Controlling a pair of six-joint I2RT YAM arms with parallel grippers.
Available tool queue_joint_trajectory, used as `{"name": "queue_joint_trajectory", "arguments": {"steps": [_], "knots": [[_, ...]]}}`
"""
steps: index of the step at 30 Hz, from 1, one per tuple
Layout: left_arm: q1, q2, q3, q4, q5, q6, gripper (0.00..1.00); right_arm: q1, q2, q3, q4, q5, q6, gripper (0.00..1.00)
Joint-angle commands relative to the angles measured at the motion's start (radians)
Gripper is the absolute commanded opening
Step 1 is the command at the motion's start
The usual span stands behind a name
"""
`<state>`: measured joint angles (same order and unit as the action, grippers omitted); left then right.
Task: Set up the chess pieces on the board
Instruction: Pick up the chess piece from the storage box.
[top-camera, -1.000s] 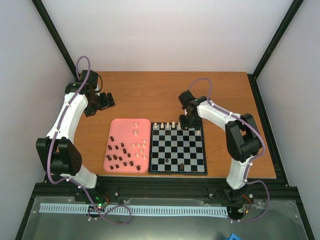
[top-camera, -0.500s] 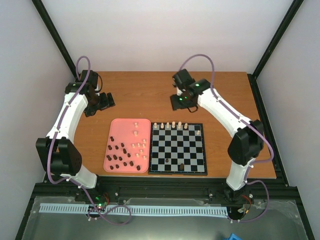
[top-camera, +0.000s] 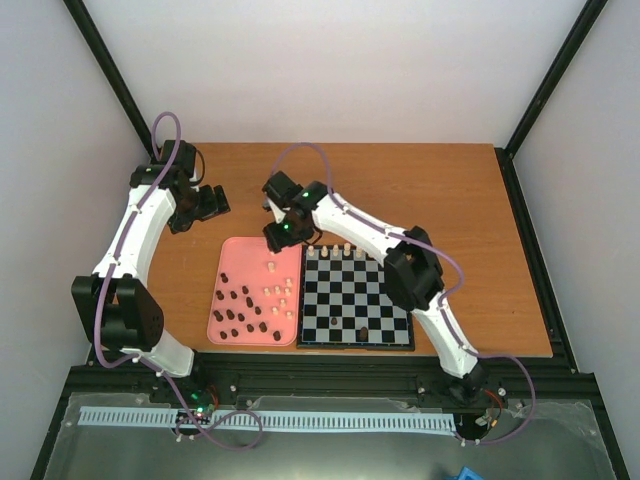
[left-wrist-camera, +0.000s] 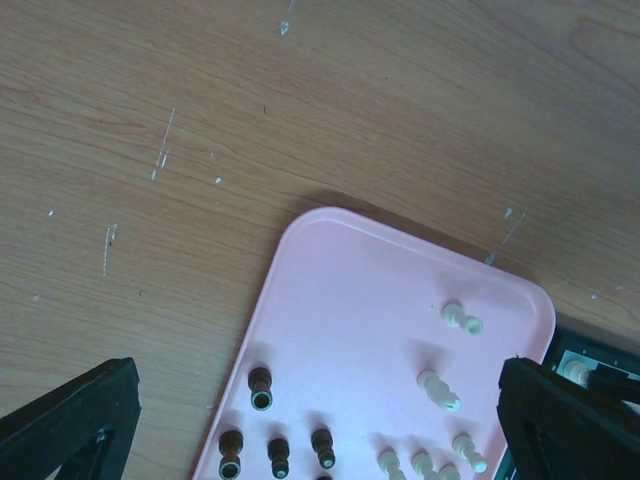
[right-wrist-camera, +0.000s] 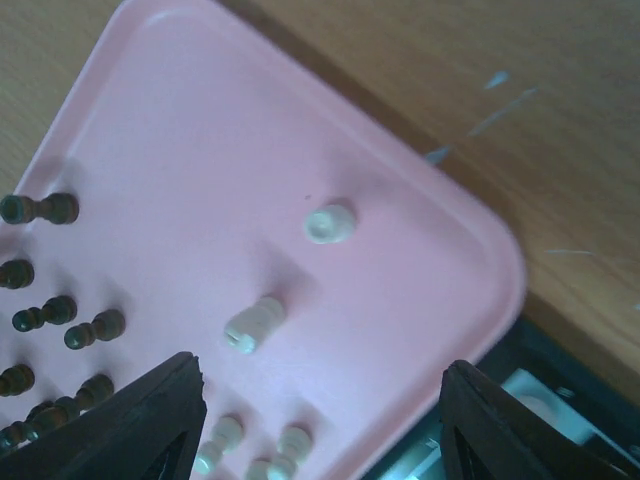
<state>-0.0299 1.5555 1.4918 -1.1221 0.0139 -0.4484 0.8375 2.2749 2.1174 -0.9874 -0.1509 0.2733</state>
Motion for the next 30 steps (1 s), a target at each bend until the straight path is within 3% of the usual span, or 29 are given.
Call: {"name": "queue_joint_trajectory", "arguments": {"steps": [1,16,30], "knots": [[0.006,-0.025,0.014,0.002,0.016,0.010,1.00,0.052,0.081,0.078,-0.004,-0.065,-0.013,0.64],[0.005,-0.038,-0.006,0.012,0.024,0.010,1.00,0.083,0.208,0.152,-0.061,-0.031,-0.010,0.55],[0.005,-0.044,-0.020,0.012,0.013,0.011,1.00,0.083,0.227,0.154,-0.071,-0.061,-0.017,0.29]]}}
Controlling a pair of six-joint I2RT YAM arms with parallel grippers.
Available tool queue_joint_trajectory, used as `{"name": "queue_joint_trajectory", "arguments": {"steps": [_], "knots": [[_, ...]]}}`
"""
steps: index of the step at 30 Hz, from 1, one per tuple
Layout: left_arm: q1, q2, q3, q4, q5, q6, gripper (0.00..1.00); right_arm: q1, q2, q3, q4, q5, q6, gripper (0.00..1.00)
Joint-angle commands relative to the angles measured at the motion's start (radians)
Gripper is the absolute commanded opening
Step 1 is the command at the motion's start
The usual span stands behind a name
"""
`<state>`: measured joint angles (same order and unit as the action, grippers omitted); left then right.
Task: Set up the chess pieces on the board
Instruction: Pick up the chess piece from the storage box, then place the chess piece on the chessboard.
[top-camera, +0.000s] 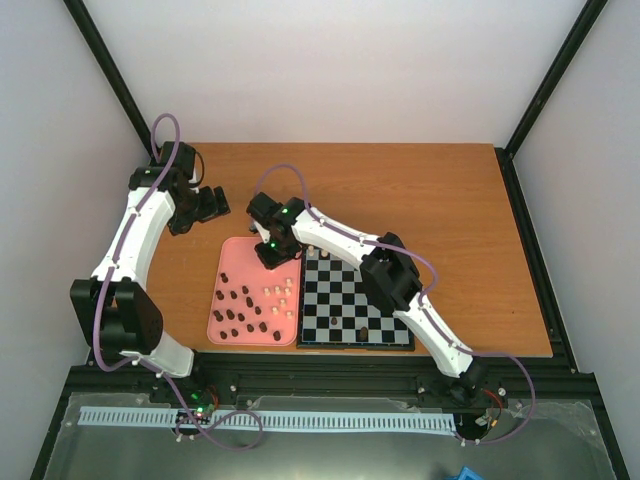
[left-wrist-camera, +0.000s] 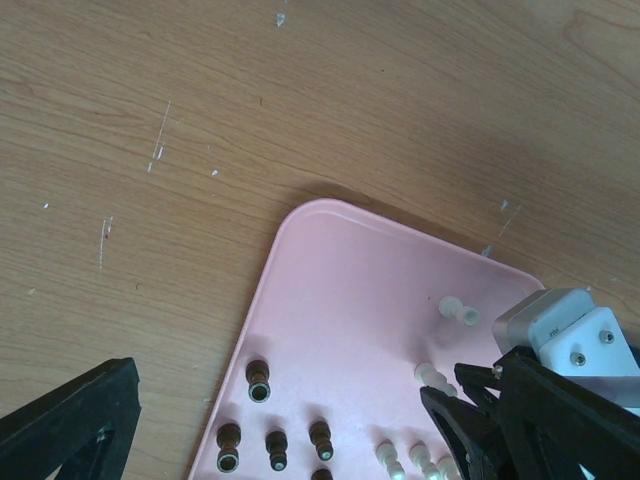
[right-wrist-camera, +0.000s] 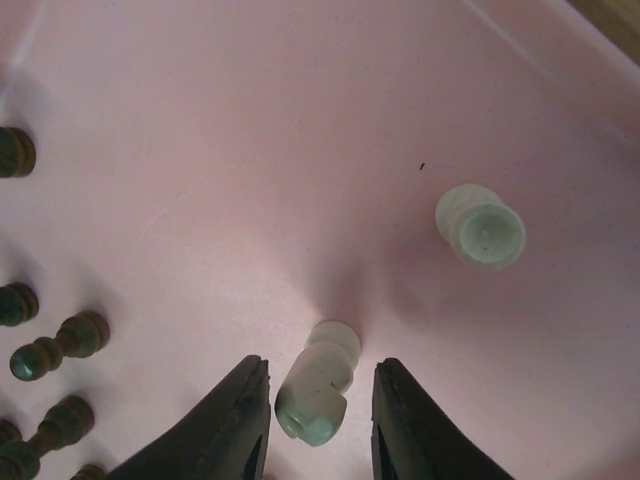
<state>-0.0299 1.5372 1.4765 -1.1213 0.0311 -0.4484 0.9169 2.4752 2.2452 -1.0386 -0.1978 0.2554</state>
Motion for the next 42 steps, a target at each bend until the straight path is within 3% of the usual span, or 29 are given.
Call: {"name": "queue_joint_trajectory", "arguments": {"steps": [1,9,15,21,25,34,42], "knots": [[0.005,-0.026,-0.006,0.011,-0.005,0.011,1.00,0.005,0.027,0.024,-0.020,-0.014,-0.001,0.27],[0.006,-0.027,-0.004,0.012,-0.003,0.010,1.00,0.005,0.015,0.023,-0.019,-0.006,-0.003,0.03],[0.005,-0.027,0.000,0.012,-0.005,0.013,1.00,0.002,-0.056,0.052,-0.041,0.046,-0.017,0.03],[0.006,-0.025,0.004,0.012,-0.005,0.012,1.00,-0.057,-0.244,0.040,-0.090,0.104,0.014,0.03],[0.005,-0.021,0.007,0.014,-0.005,0.012,1.00,-0.134,-0.376,-0.066,-0.122,0.174,0.014,0.03],[0.006,-0.023,0.001,0.014,0.001,0.015,1.00,-0.375,-0.604,-0.515,-0.056,0.271,-0.001,0.03],[0.006,-0.016,0.000,0.015,0.004,0.016,1.00,-0.453,-0.629,-0.707,0.028,0.281,-0.006,0.03]]}}
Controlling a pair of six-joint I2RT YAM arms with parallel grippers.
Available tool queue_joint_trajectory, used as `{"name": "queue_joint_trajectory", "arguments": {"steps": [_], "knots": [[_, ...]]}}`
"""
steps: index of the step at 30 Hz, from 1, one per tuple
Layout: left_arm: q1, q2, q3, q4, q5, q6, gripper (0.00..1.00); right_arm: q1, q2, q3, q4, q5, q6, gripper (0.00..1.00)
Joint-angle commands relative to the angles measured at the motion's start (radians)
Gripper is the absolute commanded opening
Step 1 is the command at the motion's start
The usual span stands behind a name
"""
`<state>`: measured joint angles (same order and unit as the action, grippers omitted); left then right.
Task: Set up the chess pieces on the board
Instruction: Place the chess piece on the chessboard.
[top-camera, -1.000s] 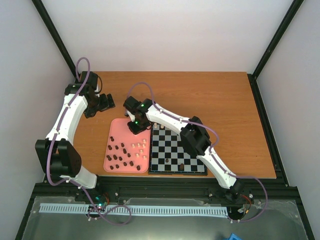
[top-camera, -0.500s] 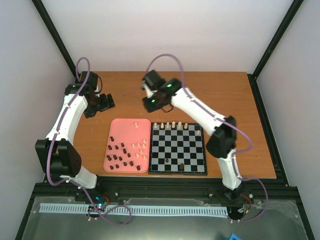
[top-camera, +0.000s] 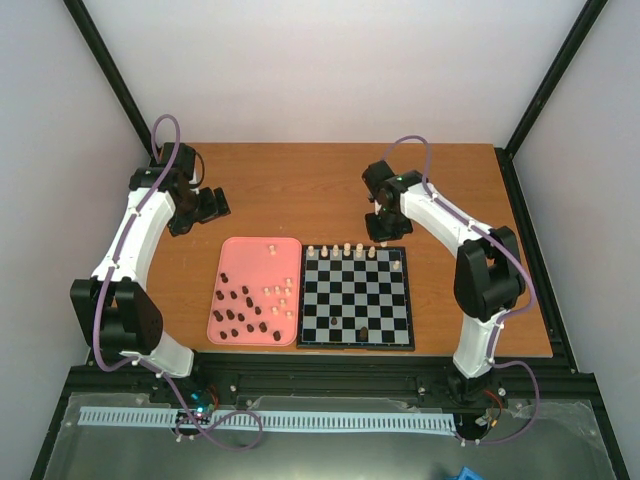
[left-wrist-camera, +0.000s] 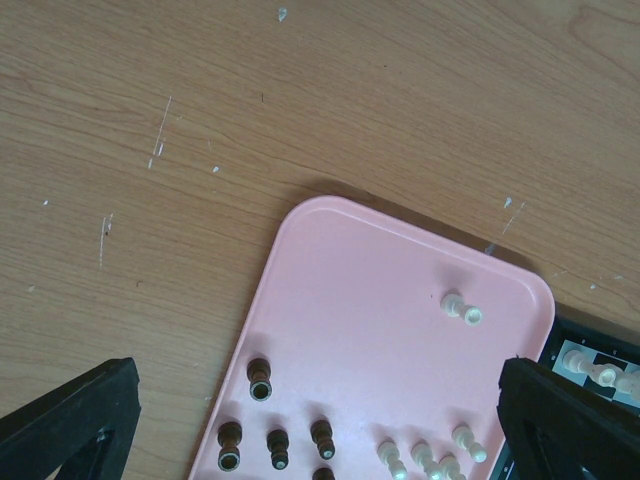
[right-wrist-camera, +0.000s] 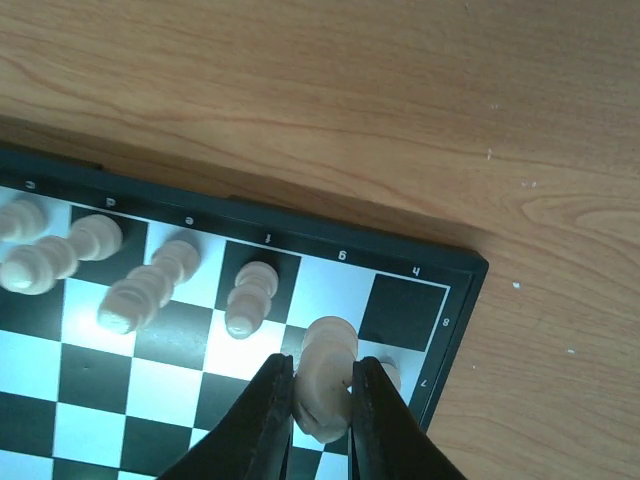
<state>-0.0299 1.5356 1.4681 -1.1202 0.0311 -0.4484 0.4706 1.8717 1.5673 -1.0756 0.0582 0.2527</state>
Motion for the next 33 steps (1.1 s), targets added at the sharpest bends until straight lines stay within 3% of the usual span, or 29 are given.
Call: {"name": "queue_joint_trajectory", "arguments": {"steps": [1,13,33], "knots": [[0.005,-0.014,0.009,0.014,0.003,0.017,1.00,-0.008,-0.024,-0.040,0.072,0.028,-0.002,0.03],[0.006,-0.004,0.008,0.014,-0.007,0.019,1.00,-0.013,0.000,-0.163,0.153,0.019,0.002,0.03],[0.006,0.025,0.018,0.012,-0.010,0.021,1.00,-0.029,0.042,-0.197,0.216,0.014,-0.003,0.03]]}}
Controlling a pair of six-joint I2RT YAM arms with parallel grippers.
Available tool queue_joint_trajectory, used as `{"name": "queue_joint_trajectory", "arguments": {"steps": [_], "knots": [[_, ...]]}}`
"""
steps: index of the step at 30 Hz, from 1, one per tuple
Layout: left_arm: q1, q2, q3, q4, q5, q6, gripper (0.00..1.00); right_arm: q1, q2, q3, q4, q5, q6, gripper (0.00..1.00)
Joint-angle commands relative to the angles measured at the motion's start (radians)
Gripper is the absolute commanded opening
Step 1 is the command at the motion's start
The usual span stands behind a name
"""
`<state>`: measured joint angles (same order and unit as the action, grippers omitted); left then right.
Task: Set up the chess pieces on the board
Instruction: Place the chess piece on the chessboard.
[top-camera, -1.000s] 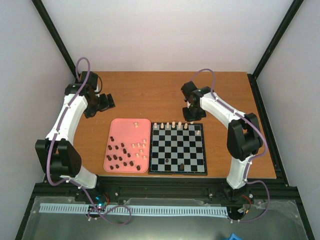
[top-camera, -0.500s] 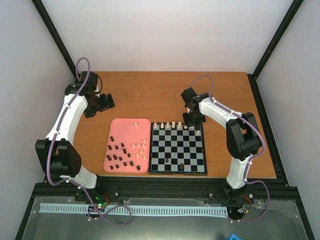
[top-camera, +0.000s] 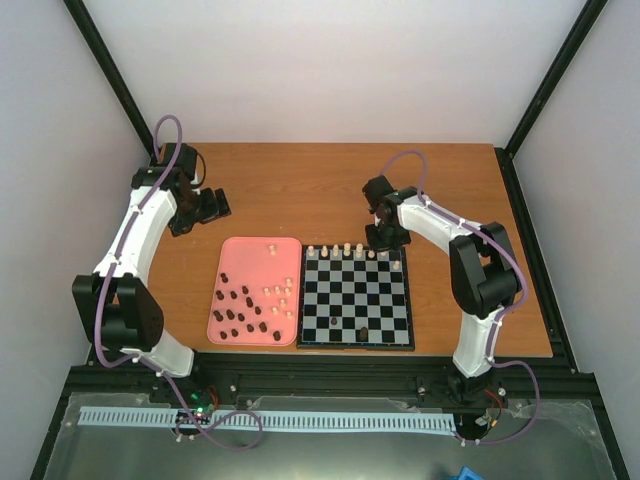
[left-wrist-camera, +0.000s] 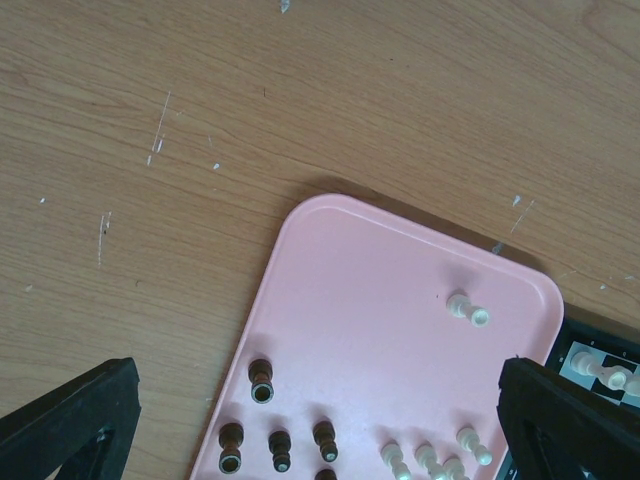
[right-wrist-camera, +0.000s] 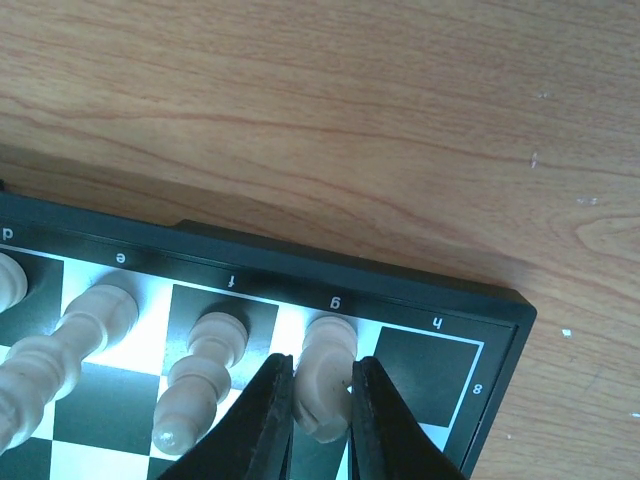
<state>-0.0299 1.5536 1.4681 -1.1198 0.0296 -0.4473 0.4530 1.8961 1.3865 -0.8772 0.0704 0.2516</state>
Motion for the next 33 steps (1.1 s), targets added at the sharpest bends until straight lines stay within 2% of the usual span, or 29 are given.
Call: {"name": "queue_joint_trajectory", "arguments": {"steps": [1,4,8,14,18,29,33], "knots": [[0.006,0.009,0.018,0.012,-0.009,0.020,1.00,-0.012,0.020,-0.018,0.020,0.001,-0.002,0.03],[0.006,0.012,0.022,0.011,-0.010,0.019,1.00,-0.013,0.023,-0.016,0.016,-0.003,-0.002,0.05],[0.005,0.015,0.024,0.009,-0.015,0.021,1.00,-0.014,0.008,-0.022,0.010,-0.008,-0.005,0.14],[0.006,0.022,0.033,0.008,-0.015,0.021,1.00,-0.013,-0.026,-0.027,-0.007,-0.003,-0.004,0.38],[0.006,0.031,0.043,0.008,-0.012,0.019,1.00,-0.013,-0.053,-0.023,-0.020,0.017,0.005,0.47],[0.006,0.032,0.050,0.006,-0.008,0.018,1.00,-0.013,-0.151,0.082,-0.114,0.106,0.009,0.57],[0.006,0.033,0.055,0.005,-0.006,0.018,1.00,-0.003,-0.131,0.194,-0.119,0.025,-0.002,0.57]]}}
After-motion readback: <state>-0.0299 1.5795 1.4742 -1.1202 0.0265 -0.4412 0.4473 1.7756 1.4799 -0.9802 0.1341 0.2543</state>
